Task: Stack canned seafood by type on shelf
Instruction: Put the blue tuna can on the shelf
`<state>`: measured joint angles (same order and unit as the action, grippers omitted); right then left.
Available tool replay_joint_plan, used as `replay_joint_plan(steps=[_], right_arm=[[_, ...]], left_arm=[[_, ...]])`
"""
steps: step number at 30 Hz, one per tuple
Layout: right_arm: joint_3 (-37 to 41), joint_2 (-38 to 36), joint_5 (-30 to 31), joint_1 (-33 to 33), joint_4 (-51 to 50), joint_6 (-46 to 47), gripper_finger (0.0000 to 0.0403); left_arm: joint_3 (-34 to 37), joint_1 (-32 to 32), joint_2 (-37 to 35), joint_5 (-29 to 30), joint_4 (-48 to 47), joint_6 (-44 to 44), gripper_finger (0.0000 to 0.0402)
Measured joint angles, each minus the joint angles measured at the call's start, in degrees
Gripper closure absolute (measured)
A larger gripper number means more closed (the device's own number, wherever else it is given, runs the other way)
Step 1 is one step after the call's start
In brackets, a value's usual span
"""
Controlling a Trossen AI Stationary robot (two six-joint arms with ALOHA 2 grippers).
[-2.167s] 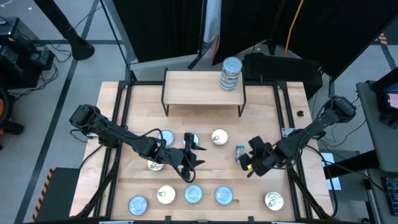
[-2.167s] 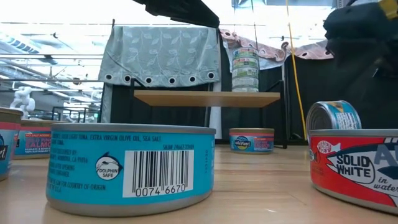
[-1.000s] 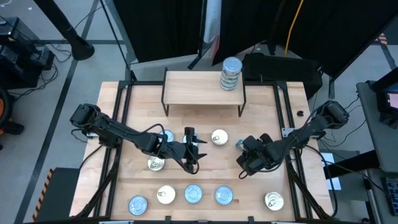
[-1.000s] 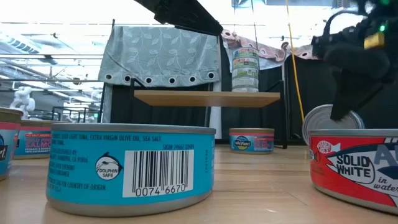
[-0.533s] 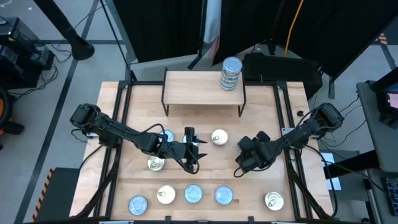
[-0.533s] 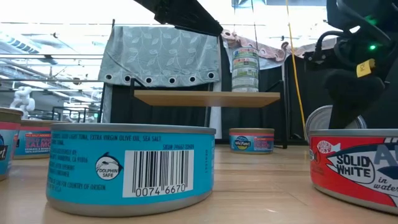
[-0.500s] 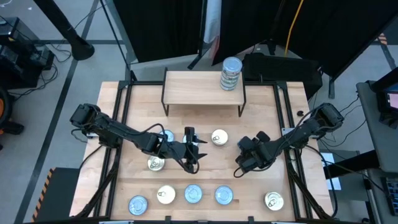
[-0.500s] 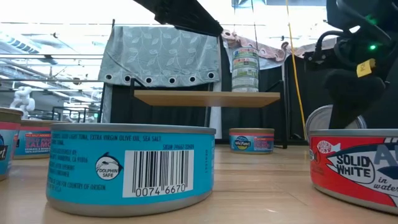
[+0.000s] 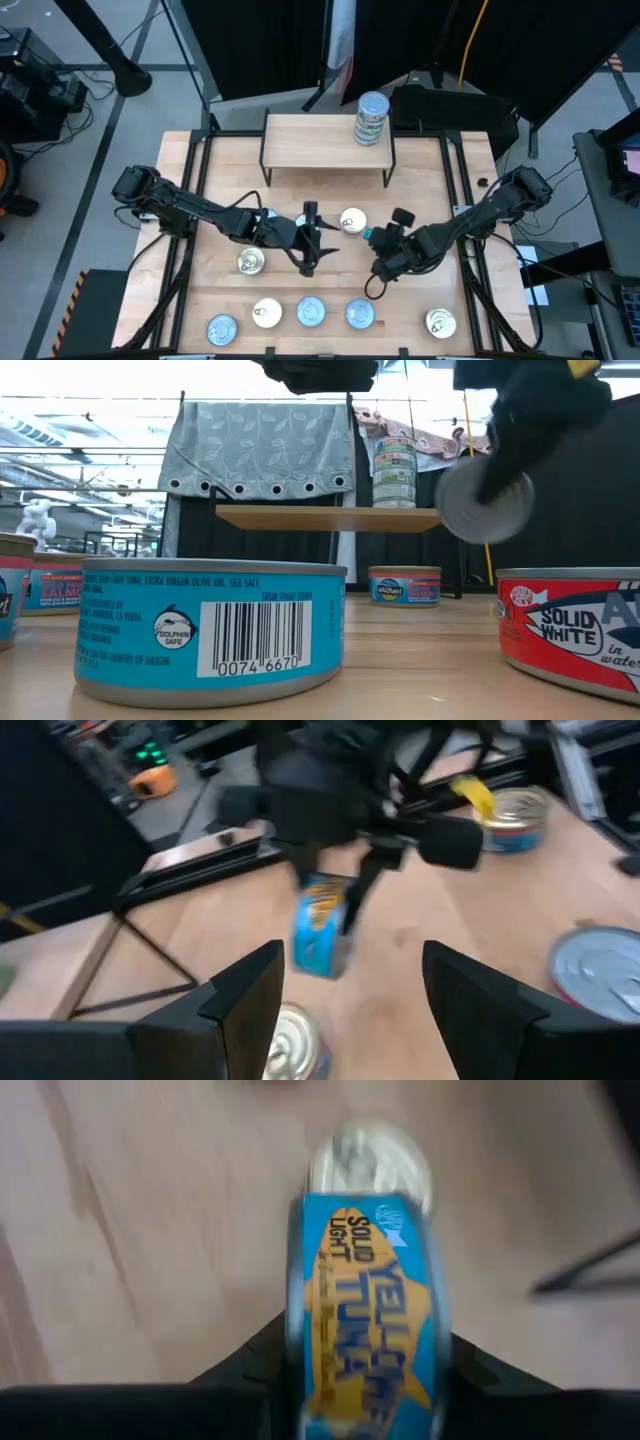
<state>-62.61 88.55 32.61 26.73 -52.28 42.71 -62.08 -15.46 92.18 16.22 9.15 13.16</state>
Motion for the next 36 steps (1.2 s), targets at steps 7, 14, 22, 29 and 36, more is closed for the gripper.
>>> replay_joint_plan(steps=[7, 14, 22, 29, 36], right_arm=[[-6.12, -0.04, 7.91, -0.01, 2.89, -18.72, 0.0283], [-8.2, -0.04, 11.12, -0.95, 11.18, -29.36, 0.0271], [-8.28, -0.04, 10.81, -1.63, 18.26, -36.75, 0.028], [-8.33, -0.04, 10.75, -1.65, 21.09, -39.06, 0.0273], [-8.33, -0.04, 10.76, -1.65, 20.88, -39.9, 0.0272]], left_arm=[[0.0, -1.71, 0.05, 2.26, -0.11, 1.25, 0.0082], [0.02, -2.08, 0.07, 12.05, 2.72, 2.7, 0.0024], [0.02, -1.54, 1.0, 12.71, 0.75, 2.39, 0.0022], [0.07, -0.56, 1.4, 14.01, 0.8, 2.71, 0.0051], [0.07, -0.7, 1.4, 13.29, 0.6, 5.96, 0.0168]])
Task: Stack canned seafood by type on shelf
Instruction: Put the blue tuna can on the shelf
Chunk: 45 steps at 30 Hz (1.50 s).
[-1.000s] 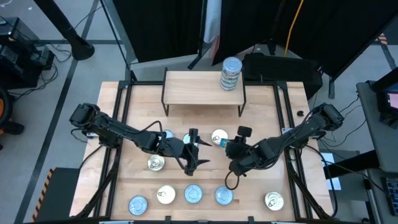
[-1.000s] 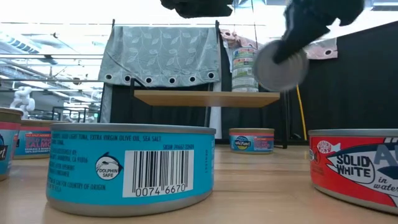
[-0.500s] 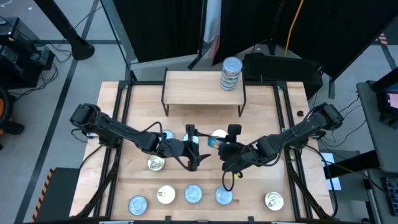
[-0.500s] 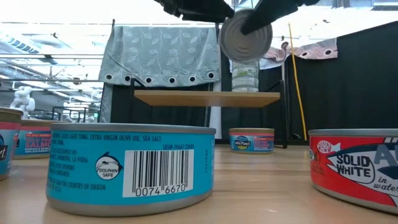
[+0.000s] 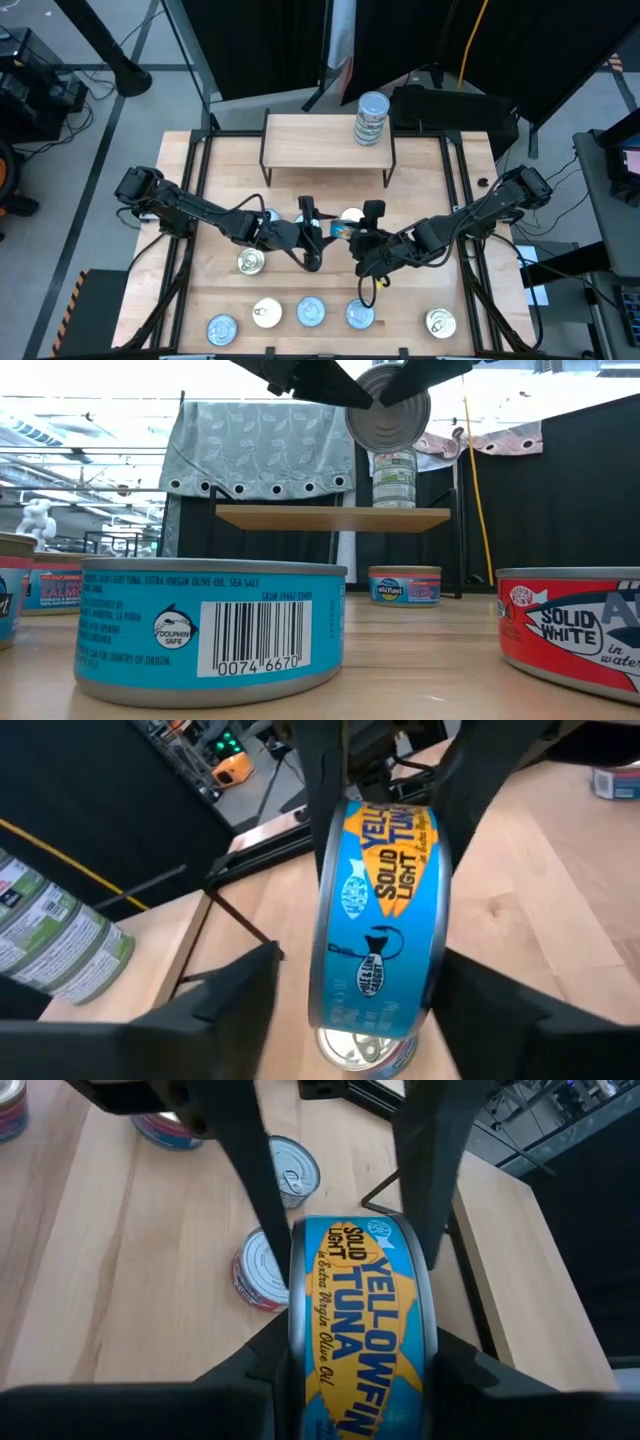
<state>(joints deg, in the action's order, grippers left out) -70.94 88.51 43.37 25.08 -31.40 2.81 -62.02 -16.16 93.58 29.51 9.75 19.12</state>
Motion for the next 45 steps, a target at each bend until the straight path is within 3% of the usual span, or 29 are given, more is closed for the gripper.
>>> replay_joint_plan(steps=[5, 9, 13, 20, 24, 28, 33, 45], right_arm=[[0.0, 0.0, -0.11, 0.0, 0.07, -0.52, 0.0271], [-0.03, 0.0, 2.49, 0.07, -0.27, 0.15, 0.0264], [-3.06, -1.01, 4.05, 0.8, -6.98, 3.73, 0.0224], [-8.52, -7.81, 11.17, 5.46, -26.99, 21.66, 0.0133], [-8.39, -12.66, 12.25, 8.19, -36.59, 32.92, 0.0106], [-7.0, -15.36, 12.21, 10.52, -41.61, 41.0, 0.0101], [-6.03, -16.02, 12.05, 12.14, -42.75, 42.37, 0.0101], [-6.03, -15.98, 12.27, 12.15, -43.21, 41.14, 0.0101]], left_arm=[[0.0, -0.05, 0.0, -0.95, -0.06, 1.38, 0.0249], [0.0, -0.15, -0.04, -0.16, 0.42, 5.27, 0.025], [-0.28, -0.33, -1.62, 4.23, -0.04, 13.22, 0.025], [-2.89, 2.65, -7.06, 13.02, -1.73, 32.5, 0.025], [-6.83, 8.35, -7.85, 13.32, -1.45, 39.5, 0.0249], [-9.96, 15.44, -7.27, 12.1, -1.6, 41.85, 0.0248], [-10.19, 21.84, -5.18, 10.03, -4.11, 41.37, 0.0246], [-10.14, 28.06, 4.33, 7.8, -6.24, 44.59, 0.0245]])
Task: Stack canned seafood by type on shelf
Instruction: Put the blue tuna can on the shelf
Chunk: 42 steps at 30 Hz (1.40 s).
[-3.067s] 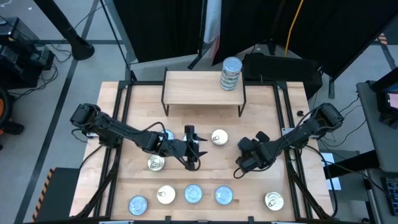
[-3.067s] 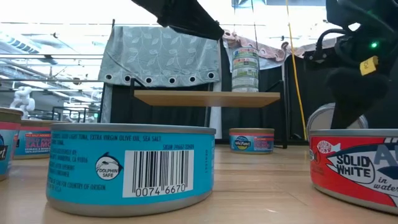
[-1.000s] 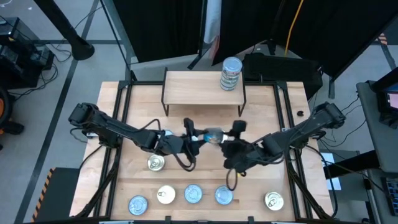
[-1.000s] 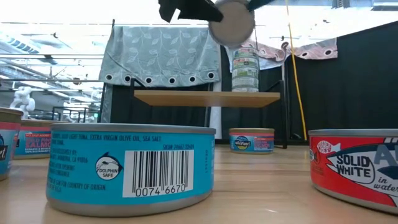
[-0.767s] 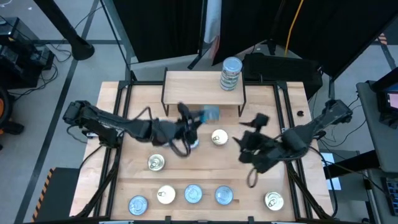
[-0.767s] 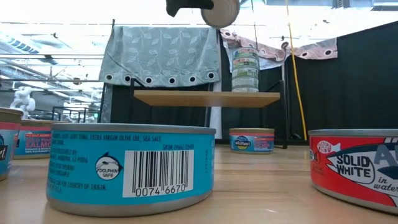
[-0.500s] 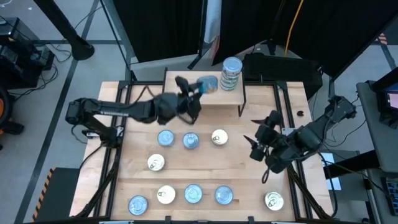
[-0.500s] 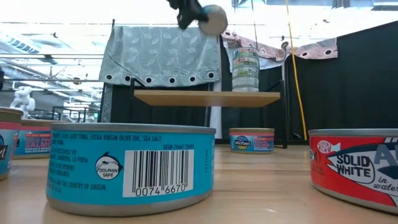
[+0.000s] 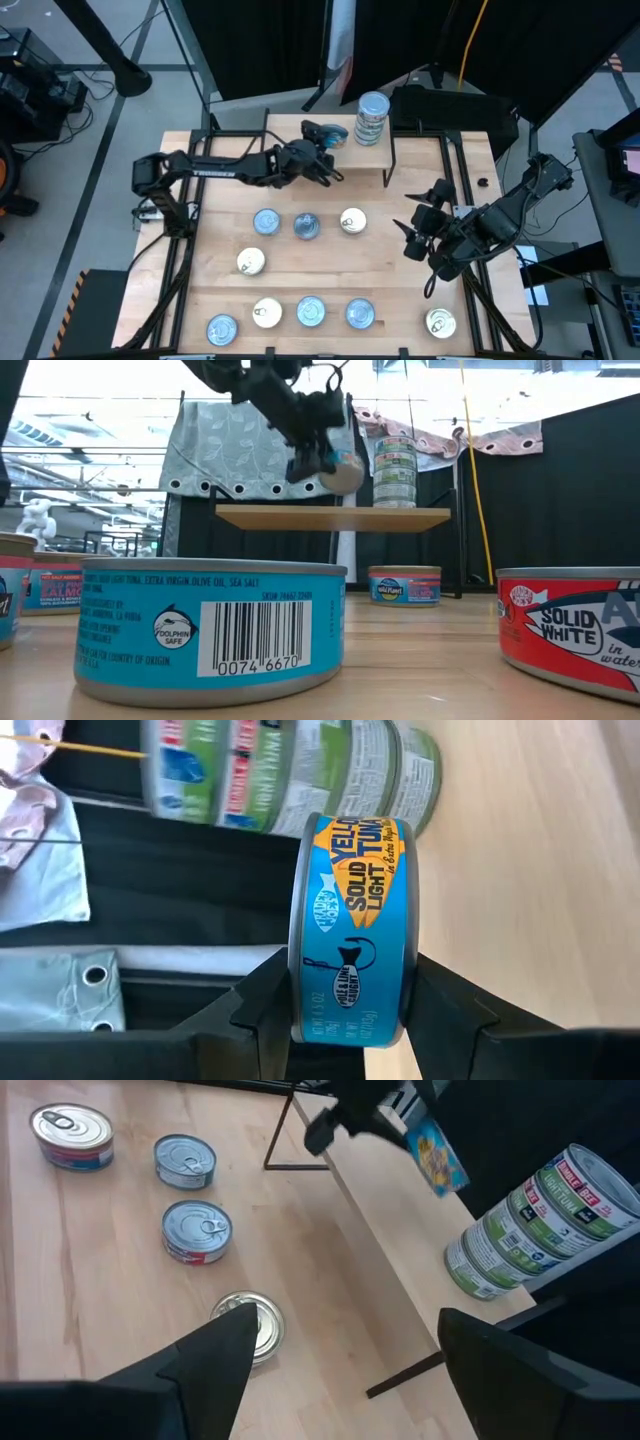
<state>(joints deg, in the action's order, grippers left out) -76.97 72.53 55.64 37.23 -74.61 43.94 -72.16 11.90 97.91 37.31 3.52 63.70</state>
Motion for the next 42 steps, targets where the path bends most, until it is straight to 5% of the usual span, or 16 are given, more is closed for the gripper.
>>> replay_joint_plan(steps=[16, 22, 31, 42], right_arm=[[0.0, 0.0, 0.01, 0.0, 0.0, -0.04, 0.0101], [0.02, 0.0, 0.02, 0.0, -0.02, -0.07, 0.0101], [0.02, 0.04, 0.02, 0.0, 0.0, -0.07, 0.0101], [0.02, 0.04, 0.02, 0.0, 0.02, -0.06, 0.0101]], left_arm=[[-0.02, 2.49, 5.52, -1.24, 2.26, 7.17, 0.0241], [-0.46, 2.63, 5.52, -3.29, 3.67, 7.02, 0.0179], [-3.76, 3.56, 5.5, -3.45, 0.06, -3.42, 0.0114], [-5.55, 3.7, 5.5, -7.61, -7.84, -11.36, 0.0108]])
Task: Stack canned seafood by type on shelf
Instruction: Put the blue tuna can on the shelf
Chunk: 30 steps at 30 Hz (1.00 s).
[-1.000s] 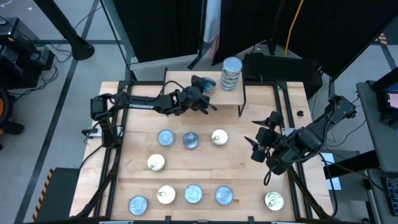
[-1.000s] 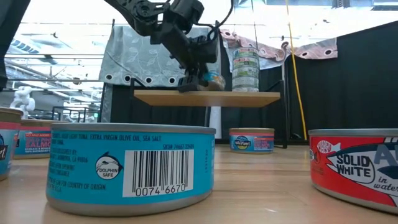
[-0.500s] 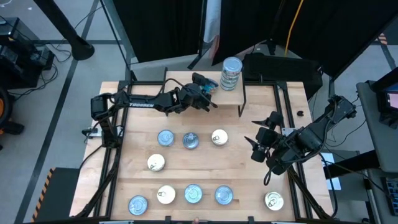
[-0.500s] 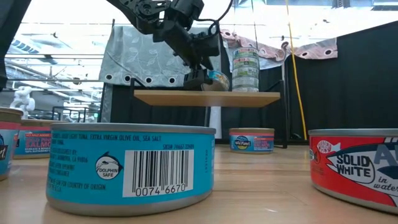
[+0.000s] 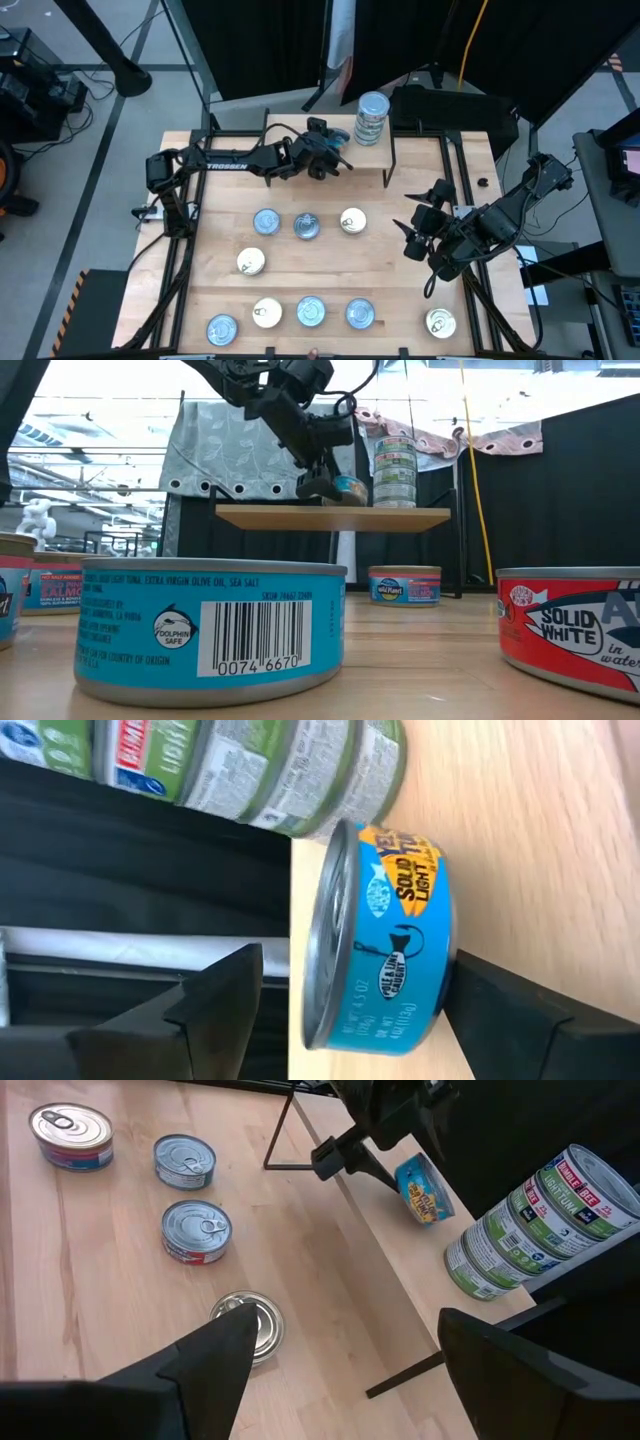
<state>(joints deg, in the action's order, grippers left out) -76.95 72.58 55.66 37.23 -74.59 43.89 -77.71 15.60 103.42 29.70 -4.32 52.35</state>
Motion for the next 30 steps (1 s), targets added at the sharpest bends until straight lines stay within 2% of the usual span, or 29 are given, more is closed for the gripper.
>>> replay_joint_plan(steps=[12, 22, 25, 30], right_arm=[[0.0, 0.0, -0.14, 0.0, 0.0, 0.17, 0.0101], [0.0, 0.0, -0.3, 0.0, -0.01, 0.42, 0.0101], [0.0, 0.0, -0.31, 0.0, -0.02, 0.43, 0.0101], [0.02, 0.0, -0.31, 0.0, -0.02, 0.43, 0.0101]], left_arm=[[0.0, 0.61, 0.0, -4.62, -3.49, -9.87, 0.0108], [0.0, 1.06, -0.15, -6.61, -4.48, -13.66, 0.0108], [-0.52, 1.08, -0.15, -8.11, -7.18, -16.07, 0.0108], [-4.06, 0.81, -0.15, -6.37, -13.93, -21.46, 0.0108]])
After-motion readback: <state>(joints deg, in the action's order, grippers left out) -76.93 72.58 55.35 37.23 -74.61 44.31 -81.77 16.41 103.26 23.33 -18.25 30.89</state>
